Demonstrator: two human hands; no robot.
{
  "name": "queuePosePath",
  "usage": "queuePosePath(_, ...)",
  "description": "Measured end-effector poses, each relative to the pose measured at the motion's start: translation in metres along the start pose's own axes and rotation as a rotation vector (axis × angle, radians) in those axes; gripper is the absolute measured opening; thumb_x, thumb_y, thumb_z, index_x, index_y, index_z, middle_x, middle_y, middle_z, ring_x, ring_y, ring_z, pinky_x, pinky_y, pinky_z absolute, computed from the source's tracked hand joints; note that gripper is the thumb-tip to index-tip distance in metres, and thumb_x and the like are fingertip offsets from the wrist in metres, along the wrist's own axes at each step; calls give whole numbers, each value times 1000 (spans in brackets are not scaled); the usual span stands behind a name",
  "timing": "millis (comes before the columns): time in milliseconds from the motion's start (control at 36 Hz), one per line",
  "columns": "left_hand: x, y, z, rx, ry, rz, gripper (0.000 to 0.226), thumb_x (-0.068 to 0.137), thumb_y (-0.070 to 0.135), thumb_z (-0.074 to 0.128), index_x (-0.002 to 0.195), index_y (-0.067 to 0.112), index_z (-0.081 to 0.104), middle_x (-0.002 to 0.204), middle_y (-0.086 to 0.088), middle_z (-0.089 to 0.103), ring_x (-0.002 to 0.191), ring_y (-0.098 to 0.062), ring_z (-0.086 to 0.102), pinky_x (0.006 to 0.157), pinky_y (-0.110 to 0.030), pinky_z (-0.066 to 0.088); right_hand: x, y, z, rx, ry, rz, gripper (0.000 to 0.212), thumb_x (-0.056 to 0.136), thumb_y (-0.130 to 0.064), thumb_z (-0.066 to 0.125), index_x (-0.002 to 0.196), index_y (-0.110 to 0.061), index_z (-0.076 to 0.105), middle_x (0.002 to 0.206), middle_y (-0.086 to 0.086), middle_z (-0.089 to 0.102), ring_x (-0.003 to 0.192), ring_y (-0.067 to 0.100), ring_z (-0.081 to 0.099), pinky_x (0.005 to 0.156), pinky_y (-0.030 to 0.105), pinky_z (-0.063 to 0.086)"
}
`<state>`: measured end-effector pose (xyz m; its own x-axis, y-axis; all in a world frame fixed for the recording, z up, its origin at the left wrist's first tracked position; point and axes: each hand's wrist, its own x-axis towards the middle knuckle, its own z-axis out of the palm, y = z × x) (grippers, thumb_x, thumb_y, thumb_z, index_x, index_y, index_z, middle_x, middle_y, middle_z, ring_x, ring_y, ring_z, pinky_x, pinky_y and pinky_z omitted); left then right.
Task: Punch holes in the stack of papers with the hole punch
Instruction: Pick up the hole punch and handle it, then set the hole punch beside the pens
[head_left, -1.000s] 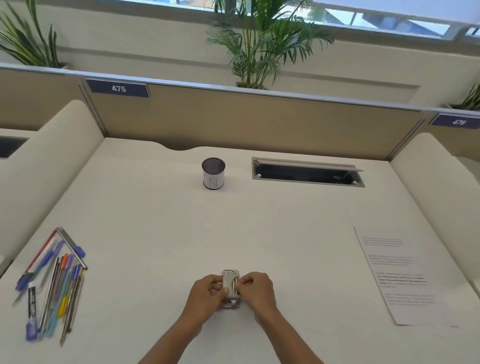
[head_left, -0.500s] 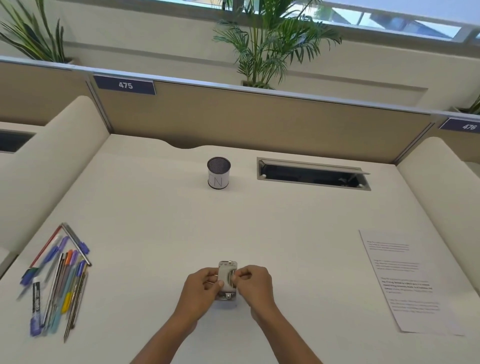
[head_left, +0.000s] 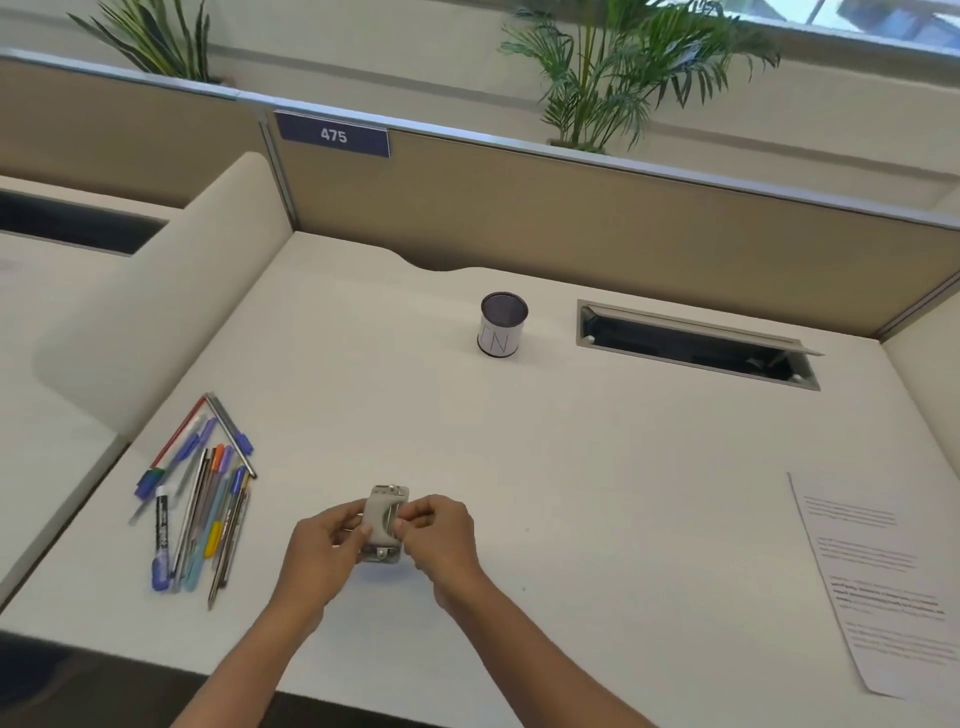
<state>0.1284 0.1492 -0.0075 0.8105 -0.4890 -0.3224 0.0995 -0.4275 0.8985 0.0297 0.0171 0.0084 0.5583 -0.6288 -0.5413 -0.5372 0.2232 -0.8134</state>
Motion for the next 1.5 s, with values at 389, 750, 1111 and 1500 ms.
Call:
queuePosePath(389,7,-46,-105,52,125,-87,41,101,1,65,139,16,69,103,10,75,100,-14,73,77,-23,59,-12,-15,108,81,-300,86,13,92,-11,76,105,-11,77,99,10,74,77,18,64,59,25,49)
queuePosePath(750,8,-64,-131,92,159,-121,42,100,3,68,141,13,68,110,-3,76,102,-17,72,95,-44,63,-13,-8,138,86,-318,105,16,93,-14,78,107,-8,78,103,15,77,76,16,65,61,24,51)
queuePosePath(1111,5,-61,-131,238,224,-84,38,99,17,73,137,15,70,113,-2,73,102,-24,72,85,-40,64,-10,0,128,33,-280,32,12,93,-18,77,105,-15,76,100,5,78,73,13,72,60,22,56)
queuePosePath(1500,-26,-53,-23,736,168,517,87,100,58,43,171,19,11,181,-5,-1,168,-26,-2,133,-55,12,-8,69,19,-911,40,-600,63,105,-56,43,162,-33,27,178,-7,11,166,18,3,134,47,8)
